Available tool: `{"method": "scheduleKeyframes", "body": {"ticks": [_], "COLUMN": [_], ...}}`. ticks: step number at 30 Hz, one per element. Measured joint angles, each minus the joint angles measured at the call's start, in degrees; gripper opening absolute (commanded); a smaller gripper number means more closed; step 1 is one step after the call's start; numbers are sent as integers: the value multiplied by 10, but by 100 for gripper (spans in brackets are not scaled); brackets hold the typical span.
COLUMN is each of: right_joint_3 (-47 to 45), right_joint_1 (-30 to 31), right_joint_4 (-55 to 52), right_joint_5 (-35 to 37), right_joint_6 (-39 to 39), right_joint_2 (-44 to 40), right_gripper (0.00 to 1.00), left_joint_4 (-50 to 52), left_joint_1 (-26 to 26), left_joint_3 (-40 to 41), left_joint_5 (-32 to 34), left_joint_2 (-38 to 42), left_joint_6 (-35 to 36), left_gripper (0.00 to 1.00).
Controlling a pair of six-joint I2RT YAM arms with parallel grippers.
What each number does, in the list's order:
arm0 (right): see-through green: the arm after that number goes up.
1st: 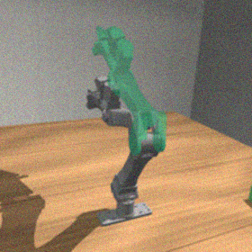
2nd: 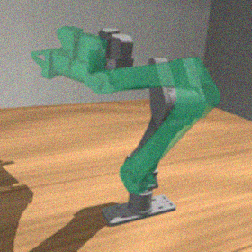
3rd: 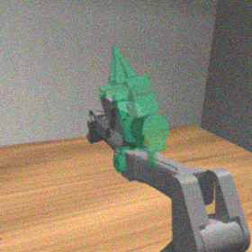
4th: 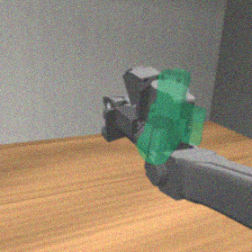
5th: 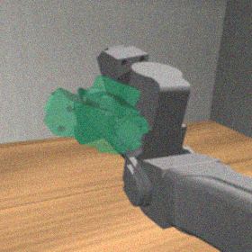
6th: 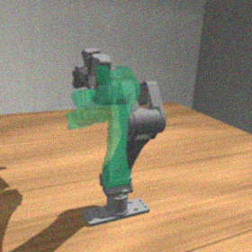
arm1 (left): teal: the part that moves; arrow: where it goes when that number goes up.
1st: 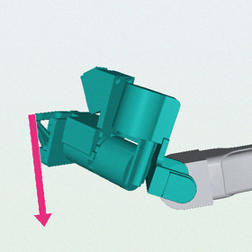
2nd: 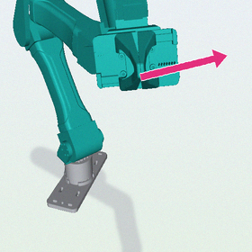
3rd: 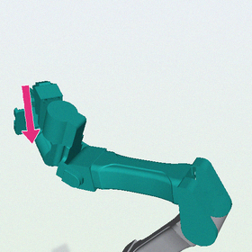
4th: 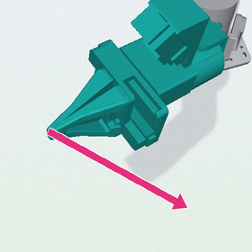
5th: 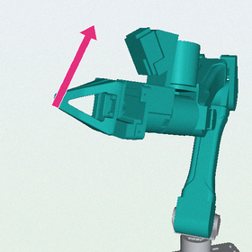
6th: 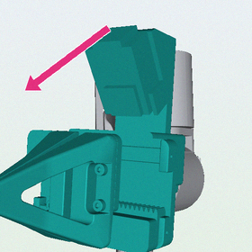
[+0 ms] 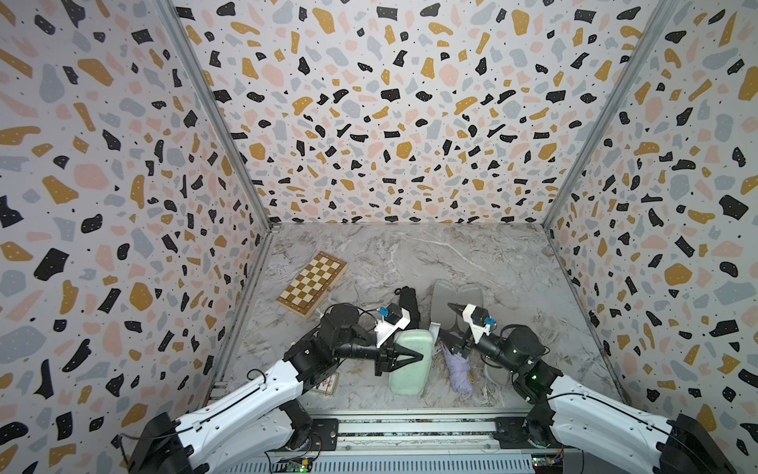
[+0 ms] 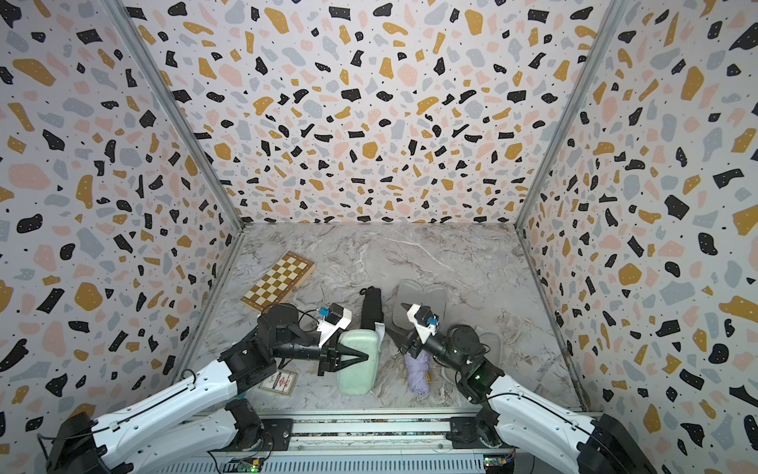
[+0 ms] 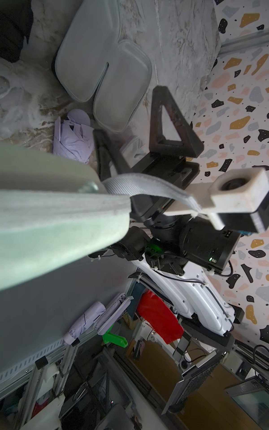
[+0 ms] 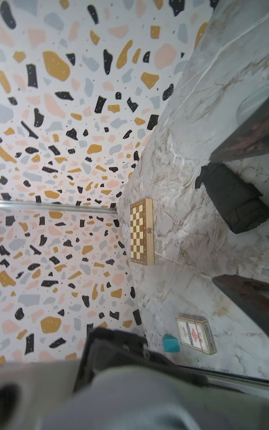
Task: Put umbrellas into zippered umbrella sleeves
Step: Zip the zipper on the umbrella sleeve.
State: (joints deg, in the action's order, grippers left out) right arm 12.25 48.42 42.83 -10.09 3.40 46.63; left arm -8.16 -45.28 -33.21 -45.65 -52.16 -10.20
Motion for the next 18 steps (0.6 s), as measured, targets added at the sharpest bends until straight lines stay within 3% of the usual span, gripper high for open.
{"method": "scheduleKeyframes", "body": {"ticks": [4, 18], "right_joint_3": [-23, -72], "right_joint_1": [77, 174], "right_joint_4": [3, 42], "right_joint_5": [65, 142], "right_joint_6": [57, 115], "right_joint_2": [-31, -90], "right_gripper": [73, 60], "left_joint_4": [5, 0], "left_joint_1": [0, 0], "left_joint_3": [-5, -5], "left_joint_5": [1, 12], "left_joint_2": [3, 28], "left_joint_6": [2, -12], "left_gripper": [0, 0]}}
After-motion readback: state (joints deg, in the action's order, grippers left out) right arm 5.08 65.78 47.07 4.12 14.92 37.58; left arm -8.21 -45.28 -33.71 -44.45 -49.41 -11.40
